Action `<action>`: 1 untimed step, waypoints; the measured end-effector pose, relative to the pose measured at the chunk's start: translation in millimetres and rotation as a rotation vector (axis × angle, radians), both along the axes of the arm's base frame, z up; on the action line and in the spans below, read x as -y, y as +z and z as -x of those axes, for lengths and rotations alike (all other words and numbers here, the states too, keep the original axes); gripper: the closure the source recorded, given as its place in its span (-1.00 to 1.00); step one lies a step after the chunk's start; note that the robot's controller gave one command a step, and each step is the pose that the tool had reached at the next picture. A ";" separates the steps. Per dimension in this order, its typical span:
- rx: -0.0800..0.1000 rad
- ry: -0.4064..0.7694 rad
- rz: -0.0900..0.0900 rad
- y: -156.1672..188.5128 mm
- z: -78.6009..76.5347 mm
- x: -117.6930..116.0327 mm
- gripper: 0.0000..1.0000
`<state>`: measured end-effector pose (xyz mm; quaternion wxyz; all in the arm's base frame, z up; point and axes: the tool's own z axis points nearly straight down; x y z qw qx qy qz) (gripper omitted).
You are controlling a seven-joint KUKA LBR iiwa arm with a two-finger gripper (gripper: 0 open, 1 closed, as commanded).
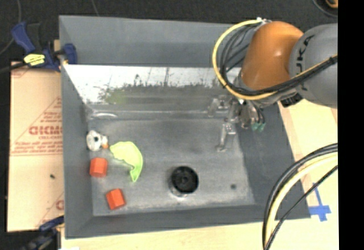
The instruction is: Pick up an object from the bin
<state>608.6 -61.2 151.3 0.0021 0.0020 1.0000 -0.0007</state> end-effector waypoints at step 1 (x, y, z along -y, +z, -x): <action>-0.003 0.063 0.000 -58.3 86.4 -57.0 -1.00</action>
Offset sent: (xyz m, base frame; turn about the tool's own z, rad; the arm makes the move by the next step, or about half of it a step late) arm -0.0755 0.0704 -0.0604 -0.2163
